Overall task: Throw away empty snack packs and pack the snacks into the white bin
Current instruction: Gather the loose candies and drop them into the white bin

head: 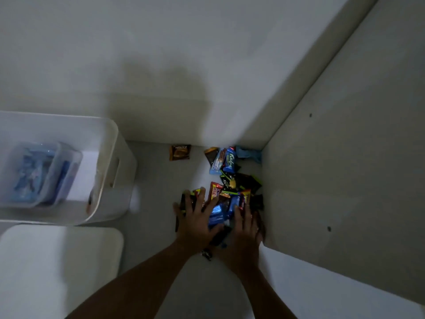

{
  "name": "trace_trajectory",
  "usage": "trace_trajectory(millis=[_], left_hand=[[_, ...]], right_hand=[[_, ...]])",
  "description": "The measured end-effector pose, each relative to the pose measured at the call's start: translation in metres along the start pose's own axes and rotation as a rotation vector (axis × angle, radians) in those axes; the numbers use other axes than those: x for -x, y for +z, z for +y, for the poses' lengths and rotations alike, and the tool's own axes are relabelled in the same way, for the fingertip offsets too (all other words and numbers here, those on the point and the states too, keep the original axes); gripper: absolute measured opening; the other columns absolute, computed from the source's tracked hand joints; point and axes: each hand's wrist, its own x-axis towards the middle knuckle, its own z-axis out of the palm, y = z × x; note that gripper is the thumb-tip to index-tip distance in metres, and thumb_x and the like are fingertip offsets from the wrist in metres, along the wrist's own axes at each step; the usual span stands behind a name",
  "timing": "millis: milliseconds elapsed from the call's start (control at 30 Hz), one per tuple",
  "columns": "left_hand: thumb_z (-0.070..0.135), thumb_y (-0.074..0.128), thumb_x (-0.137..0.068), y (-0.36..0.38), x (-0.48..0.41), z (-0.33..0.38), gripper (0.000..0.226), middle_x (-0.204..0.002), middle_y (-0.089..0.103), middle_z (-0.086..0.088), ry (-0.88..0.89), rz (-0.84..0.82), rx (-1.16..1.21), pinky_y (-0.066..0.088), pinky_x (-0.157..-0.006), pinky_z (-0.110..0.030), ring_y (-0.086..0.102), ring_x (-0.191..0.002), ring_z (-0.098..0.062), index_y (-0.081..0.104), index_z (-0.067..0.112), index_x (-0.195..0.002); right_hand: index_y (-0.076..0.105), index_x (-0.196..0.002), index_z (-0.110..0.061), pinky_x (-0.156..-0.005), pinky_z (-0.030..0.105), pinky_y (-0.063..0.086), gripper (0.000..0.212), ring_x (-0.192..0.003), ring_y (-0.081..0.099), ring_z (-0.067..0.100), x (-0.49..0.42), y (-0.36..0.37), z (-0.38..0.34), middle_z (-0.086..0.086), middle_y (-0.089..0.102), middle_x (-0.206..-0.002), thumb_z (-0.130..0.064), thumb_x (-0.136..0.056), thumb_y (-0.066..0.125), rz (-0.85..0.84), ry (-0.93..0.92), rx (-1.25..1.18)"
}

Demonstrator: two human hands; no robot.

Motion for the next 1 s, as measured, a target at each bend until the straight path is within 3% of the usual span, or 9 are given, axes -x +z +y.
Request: trace_trajectory(millis=[133, 200, 267, 333, 500, 600, 767, 867, 1000], left_hand=[[0.058, 0.034, -0.088, 0.003, -0.003, -0.005, 0.063, -0.165, 0.014, -0.002, -0.027, 0.031, -0.001, 0.016, -0.107, -0.078, 0.003, -0.15, -0.041, 0.034, 0.036, -0.147], [0.052, 0.037, -0.089, 0.004, -0.004, -0.009, 0.065, -0.165, 0.014, -0.003, -0.022, 0.048, 0.017, 0.018, -0.106, -0.078, 0.002, -0.151, -0.039, 0.027, 0.036, -0.151], [0.043, 0.049, -0.091, 0.006, -0.003, -0.013, 0.077, -0.166, 0.0, -0.001, 0.027, 0.054, 0.018, 0.008, -0.11, -0.077, -0.01, -0.151, -0.038, 0.007, 0.043, -0.156], [0.037, 0.057, -0.09, 0.008, 0.001, -0.018, 0.085, -0.166, -0.003, 0.0, 0.109, 0.084, -0.007, 0.003, -0.109, -0.077, -0.012, -0.149, -0.041, 0.003, 0.047, -0.154], [0.055, 0.045, -0.09, 0.009, 0.009, -0.027, 0.057, -0.166, 0.004, 0.0, 0.185, 0.11, -0.01, 0.0, -0.112, -0.073, -0.01, -0.152, -0.036, 0.036, 0.046, -0.146], [0.072, 0.036, -0.092, 0.011, 0.011, -0.035, 0.064, -0.167, 0.006, -0.003, 0.213, 0.097, -0.11, 0.006, -0.114, -0.072, -0.005, -0.153, -0.035, 0.037, 0.04, -0.147], [0.067, 0.028, -0.096, 0.015, 0.01, -0.042, 0.062, -0.157, 0.033, -0.01, 0.238, 0.09, -0.144, 0.01, -0.116, -0.066, 0.017, -0.149, -0.036, 0.05, 0.029, -0.14], [0.06, 0.031, -0.099, 0.019, 0.011, -0.043, 0.055, -0.145, 0.045, -0.013, 0.245, 0.168, -0.136, 0.019, -0.114, -0.065, 0.035, -0.138, -0.04, 0.054, 0.026, -0.135], [0.052, 0.056, -0.091, 0.023, 0.013, -0.043, 0.062, -0.137, 0.045, -0.011, 0.28, 0.286, -0.129, 0.032, -0.108, -0.06, 0.044, -0.126, -0.039, 0.04, 0.03, -0.146]], right_hand=[[0.048, -0.144, -0.019, -0.11, 0.055, 0.034, 0.103, -0.143, 0.035, 0.034, -0.014, -0.002, 0.012, 0.007, 0.039, -0.156, -0.085, -0.065, 0.058, 0.036, -0.069, 0.007], [0.047, -0.145, -0.02, -0.109, 0.057, 0.034, 0.088, -0.143, 0.034, 0.034, -0.015, 0.001, 0.019, 0.006, 0.038, -0.156, -0.073, -0.076, 0.06, 0.061, -0.134, 0.011], [0.042, -0.148, -0.019, -0.109, 0.058, 0.034, 0.08, -0.144, 0.033, 0.033, -0.015, 0.004, 0.023, 0.006, 0.035, -0.157, -0.062, -0.083, 0.061, 0.119, -0.174, -0.008], [0.037, -0.151, -0.017, -0.11, 0.059, 0.032, 0.086, -0.146, 0.03, 0.034, -0.014, 0.003, 0.024, 0.008, 0.031, -0.159, -0.06, -0.081, 0.064, 0.162, -0.176, -0.075], [0.018, -0.157, -0.026, -0.115, 0.061, 0.012, 0.128, -0.151, 0.01, 0.043, -0.017, -0.002, 0.024, 0.013, 0.013, -0.166, -0.093, -0.055, 0.058, -0.008, -0.251, -0.049], [0.027, -0.155, -0.029, -0.113, 0.063, 0.02, 0.115, -0.149, 0.015, 0.045, -0.022, 0.001, 0.026, 0.009, 0.019, -0.165, -0.09, -0.062, 0.054, -0.058, -0.22, 0.074], [0.045, -0.146, -0.026, -0.109, 0.057, 0.034, 0.081, -0.143, 0.033, 0.033, -0.025, 0.006, 0.045, 0.003, 0.034, -0.158, -0.059, -0.076, 0.068, 0.038, -0.283, -0.009], [0.038, -0.148, -0.023, -0.108, 0.056, 0.036, 0.093, -0.139, 0.039, 0.034, -0.023, 0.006, 0.041, 0.008, 0.037, -0.155, -0.067, -0.072, 0.07, 0.096, -0.265, -0.086], [0.017, -0.157, -0.036, -0.113, 0.058, 0.026, 0.113, -0.145, 0.031, 0.031, -0.026, 0.0, 0.026, 0.008, 0.023, -0.163, -0.095, -0.065, 0.048, -0.008, -0.198, -0.023]])
